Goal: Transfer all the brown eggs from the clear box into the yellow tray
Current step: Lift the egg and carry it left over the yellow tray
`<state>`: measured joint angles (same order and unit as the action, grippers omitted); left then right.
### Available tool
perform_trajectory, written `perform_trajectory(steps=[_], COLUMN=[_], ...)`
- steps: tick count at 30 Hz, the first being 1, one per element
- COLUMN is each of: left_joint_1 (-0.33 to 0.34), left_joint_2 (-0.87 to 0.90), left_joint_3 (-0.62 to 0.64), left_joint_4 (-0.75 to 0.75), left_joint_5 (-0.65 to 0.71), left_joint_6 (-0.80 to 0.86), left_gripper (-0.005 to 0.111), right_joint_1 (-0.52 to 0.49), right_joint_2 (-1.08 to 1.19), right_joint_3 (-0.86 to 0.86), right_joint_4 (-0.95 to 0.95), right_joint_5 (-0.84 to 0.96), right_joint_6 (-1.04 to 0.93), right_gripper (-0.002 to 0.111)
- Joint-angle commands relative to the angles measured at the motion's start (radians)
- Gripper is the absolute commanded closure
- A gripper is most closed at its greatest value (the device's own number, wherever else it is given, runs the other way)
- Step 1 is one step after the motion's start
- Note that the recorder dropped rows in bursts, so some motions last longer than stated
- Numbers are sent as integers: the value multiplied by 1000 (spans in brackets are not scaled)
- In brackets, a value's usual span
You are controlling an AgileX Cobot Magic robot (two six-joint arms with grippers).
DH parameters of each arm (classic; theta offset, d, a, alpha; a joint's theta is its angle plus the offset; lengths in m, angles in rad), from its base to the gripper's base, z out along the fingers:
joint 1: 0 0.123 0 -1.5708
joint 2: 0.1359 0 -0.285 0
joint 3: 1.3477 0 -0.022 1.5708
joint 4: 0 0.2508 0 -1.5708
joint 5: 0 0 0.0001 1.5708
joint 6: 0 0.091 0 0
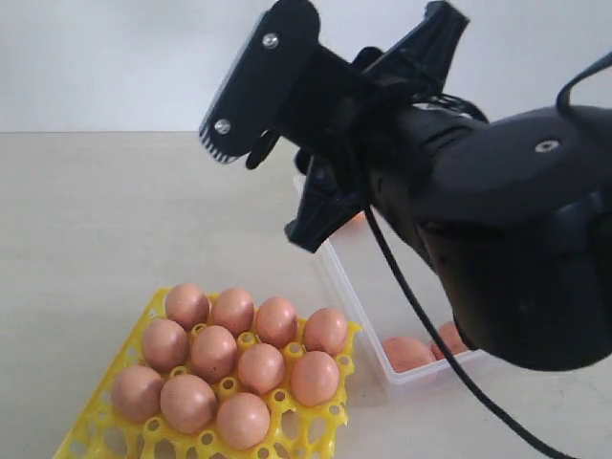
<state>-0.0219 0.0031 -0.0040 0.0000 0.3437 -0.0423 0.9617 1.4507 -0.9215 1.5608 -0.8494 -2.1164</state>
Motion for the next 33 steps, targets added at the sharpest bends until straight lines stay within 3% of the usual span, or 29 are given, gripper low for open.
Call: perform_trajectory(steps=[1, 7, 13, 18, 24, 29, 33], left_joint_1=[-1, -1, -1, -1, -1, -1, -1], left_joint_2=[-3, -3, -3, -3, -3, -3, -3], left_joint_3=[4, 4, 4, 4, 4, 4, 4], left_joint_4=[0, 0, 0, 0, 0, 0, 0], left_joint_5=[-6, -6, -6, -6, -6, -6, -6], left_joint_6=[4, 4, 4, 4, 4, 4, 4], left_gripper=[103, 103, 103, 103, 103, 103, 103], right_joint_1=[-58, -193, -287, -365, -456, -522, -582], right_joint_2=[-9, -13, -22, -22, -22, -22, -22], right_joint_3=[3, 3, 3, 3, 3, 3, 36], right_joint_4=[-5, -162, -489, -947, -1740, -2442, -2612], right_joint_5=[-189, -178, 29, 189, 280, 114, -200], right_joint_6=[17, 345, 1036, 1775, 2559, 3189, 3375], right_gripper=[109, 109, 109, 109, 109, 109, 109])
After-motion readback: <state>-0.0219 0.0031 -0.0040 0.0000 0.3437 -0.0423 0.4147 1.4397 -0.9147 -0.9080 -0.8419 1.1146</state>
